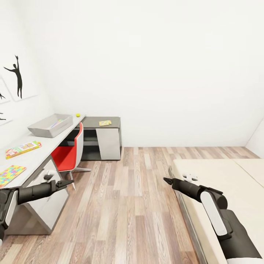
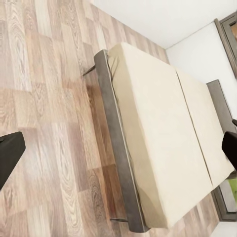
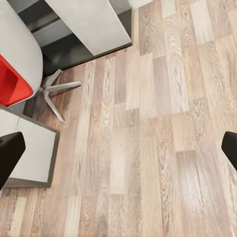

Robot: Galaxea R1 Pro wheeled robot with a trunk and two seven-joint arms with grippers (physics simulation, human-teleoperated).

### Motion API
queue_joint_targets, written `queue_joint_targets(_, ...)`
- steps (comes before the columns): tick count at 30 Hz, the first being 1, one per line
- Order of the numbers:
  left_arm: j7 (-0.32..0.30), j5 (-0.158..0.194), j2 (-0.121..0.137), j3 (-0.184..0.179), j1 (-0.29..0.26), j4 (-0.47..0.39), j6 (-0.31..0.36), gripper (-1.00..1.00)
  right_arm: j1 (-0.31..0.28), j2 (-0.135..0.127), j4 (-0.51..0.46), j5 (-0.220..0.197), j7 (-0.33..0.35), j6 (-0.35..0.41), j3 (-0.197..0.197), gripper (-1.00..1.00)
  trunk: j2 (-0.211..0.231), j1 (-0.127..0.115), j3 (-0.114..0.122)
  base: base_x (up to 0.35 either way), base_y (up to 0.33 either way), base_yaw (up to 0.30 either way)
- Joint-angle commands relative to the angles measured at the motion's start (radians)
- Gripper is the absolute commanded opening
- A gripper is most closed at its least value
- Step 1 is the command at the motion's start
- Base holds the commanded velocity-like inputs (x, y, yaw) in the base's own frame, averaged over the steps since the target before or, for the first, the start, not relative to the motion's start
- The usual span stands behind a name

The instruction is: Put all the toys in the child's room - the three board games (two on the bed and one on the table), the two jigsaw puzzles on the table, and the tennis ball on the table - inside the toy box on the table in the child's room.

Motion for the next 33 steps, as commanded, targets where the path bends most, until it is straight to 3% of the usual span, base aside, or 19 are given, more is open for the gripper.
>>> queue_joint_targets(1, -0.006, -0.003, 0.0, 0.001, -0.001, 0.0, 0.009, 1.0, -0.001, 0.0, -0.001, 0.001, 0.003, 0.005, -0.001, 1.0, -0.002, 0.001, -0.001, 0.0, 0.0, 0.111)
queue_joint_targets(33, -0.006, -0.003, 0.0, 0.0, -0.001, 0.0, 0.009, 1.0, -0.001, 0.0, -0.001, 0.001, 0.003, 0.004, -0.002, 1.0, -0.002, 0.001, 0.039, 0.0, 0.0, 0.105)
